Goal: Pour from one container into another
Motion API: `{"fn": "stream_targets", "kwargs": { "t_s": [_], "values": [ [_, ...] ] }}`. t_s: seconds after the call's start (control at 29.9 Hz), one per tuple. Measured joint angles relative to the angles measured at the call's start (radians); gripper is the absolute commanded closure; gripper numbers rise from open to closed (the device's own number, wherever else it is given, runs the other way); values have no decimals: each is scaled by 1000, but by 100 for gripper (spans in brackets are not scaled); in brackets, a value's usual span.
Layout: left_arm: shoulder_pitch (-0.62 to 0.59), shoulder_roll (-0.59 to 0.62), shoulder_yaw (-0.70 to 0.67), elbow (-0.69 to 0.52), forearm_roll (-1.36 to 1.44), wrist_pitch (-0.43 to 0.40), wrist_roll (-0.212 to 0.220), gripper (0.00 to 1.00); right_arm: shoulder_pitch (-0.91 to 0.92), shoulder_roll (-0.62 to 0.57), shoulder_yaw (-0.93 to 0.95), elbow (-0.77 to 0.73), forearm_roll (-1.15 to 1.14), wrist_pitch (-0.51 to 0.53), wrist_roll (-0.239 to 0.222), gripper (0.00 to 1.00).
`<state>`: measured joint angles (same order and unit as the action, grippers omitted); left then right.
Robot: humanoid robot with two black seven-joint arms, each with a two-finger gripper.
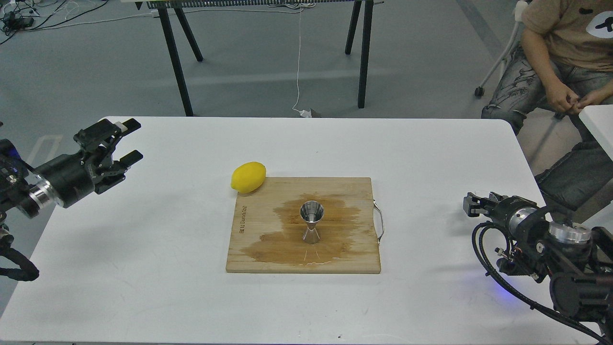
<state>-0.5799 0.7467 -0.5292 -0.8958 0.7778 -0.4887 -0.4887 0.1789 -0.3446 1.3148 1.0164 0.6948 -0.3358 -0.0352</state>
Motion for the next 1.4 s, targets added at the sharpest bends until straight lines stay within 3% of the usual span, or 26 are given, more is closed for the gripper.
{"fn": "stream_targets", "kwargs": {
  "t_s": [0.17, 0.37, 0.47, 0.5, 0.53, 0.57, 1.0, 1.14, 1.27, 1.4],
  "values": [
    [-1, -11, 0, 0, 0, 0, 0, 6, 6, 20, -18, -15, -19, 4, 0, 44],
    [-1, -13, 0, 0, 0, 0, 0, 6, 9, 25, -20, -8, -21, 14, 1, 34],
    [-1, -13, 0, 0, 0, 0, 0, 6, 12, 26, -19, -6, -21, 14, 1, 24],
    [-1, -13, 0, 0, 0, 0, 0, 6, 14, 26, -19, -6, -21, 14, 1, 18],
    [-1, -13, 0, 0, 0, 0, 0, 6, 15, 26, -19, -5, -21, 14, 1, 6],
    [-2, -14, 0, 0, 0, 0, 0, 6, 15, 26, -19, -5, -20, 14, 1, 3],
    [-2, -15, -1, 2, -2, 0, 0, 6, 26, -9, 15, 85, -25, 47, 9, 2],
    [-4, -16, -11, 4, -5, 0, 0, 6, 96, -87, -30, 114, -129, 194, -13, 2],
    [-19, -37, -30, 28, -44, 0, 0, 5, 210, -135, -99, 100, -356, 471, -72, 1],
    [-59, -45, -58, 48, -138, 0, 0, 5, 311, -144, -131, 22, -474, 735, -88, 2]
  ]
}}
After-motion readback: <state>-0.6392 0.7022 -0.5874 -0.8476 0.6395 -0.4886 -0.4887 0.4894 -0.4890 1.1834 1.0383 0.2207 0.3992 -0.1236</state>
